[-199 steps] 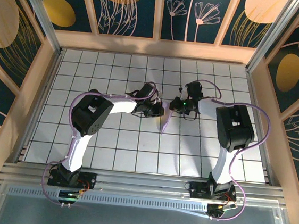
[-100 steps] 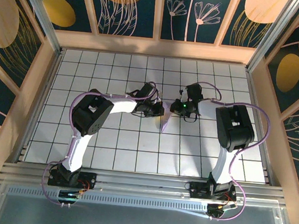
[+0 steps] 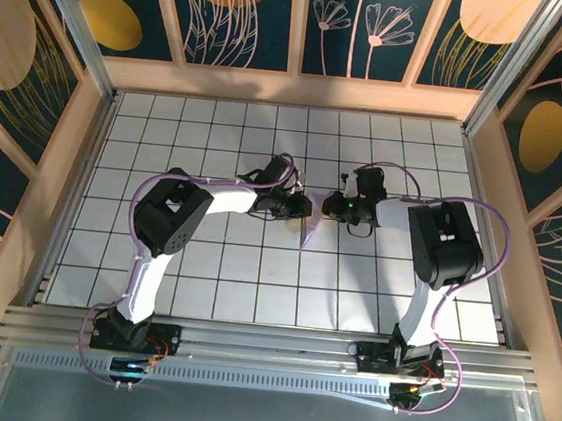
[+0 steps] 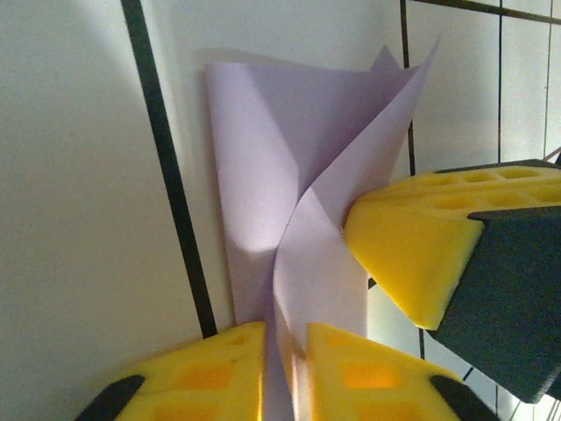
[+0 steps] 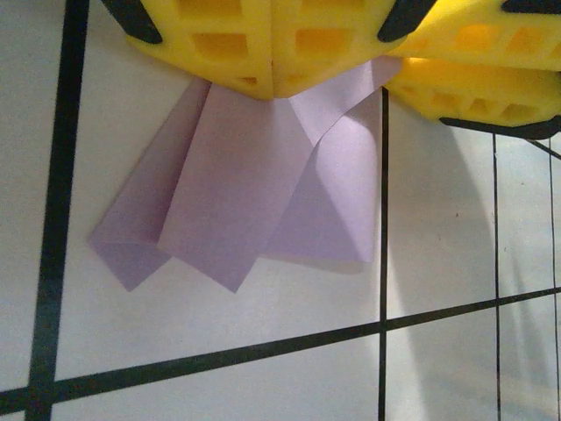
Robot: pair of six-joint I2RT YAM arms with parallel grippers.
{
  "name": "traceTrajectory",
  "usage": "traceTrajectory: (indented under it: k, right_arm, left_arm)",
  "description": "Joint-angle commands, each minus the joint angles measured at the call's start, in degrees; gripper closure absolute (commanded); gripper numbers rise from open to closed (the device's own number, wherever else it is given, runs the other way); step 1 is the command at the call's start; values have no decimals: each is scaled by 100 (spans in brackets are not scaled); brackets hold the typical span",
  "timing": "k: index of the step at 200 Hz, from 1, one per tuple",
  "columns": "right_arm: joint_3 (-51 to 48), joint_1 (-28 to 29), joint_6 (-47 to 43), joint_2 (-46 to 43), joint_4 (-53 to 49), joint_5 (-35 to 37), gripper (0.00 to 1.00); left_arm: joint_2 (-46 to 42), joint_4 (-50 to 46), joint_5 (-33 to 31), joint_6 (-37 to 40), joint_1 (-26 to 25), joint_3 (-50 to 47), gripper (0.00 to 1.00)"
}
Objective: Fold a paper plane with a square sheet of paper (fold left side to right side)
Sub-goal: Fold the wing for the fifth time at the center of the table.
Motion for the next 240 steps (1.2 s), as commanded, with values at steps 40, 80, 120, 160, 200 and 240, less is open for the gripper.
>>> traceTrajectory:
  k: [40,80,120,160,200,240]
  right_arm:
    - [-364,-58,30,123,-552,271,100]
    - [-413,-66,-5,73,-512,261,100]
    - [-430,-58,4,70,-487,261,100]
    - [-408,-59,-3,74,-517,270,100]
    - [-385,-61,-14,89,-543,278,100]
    - [-365,-60,-13,92,-557,279,100]
  left_arm:
    - [-1036,-602,-533,89,146,-462,73]
    - [-1672,-240,449,-302,107,-1140,89]
    - [-1353,-54,1036,-549,-309,-1016,94]
    - [-953,-37,910,-626,-408,-765,94]
    - [-681,-167,1017,-503,-430,-565,94]
    - [-546,-231,914,-452,-429,-608,94]
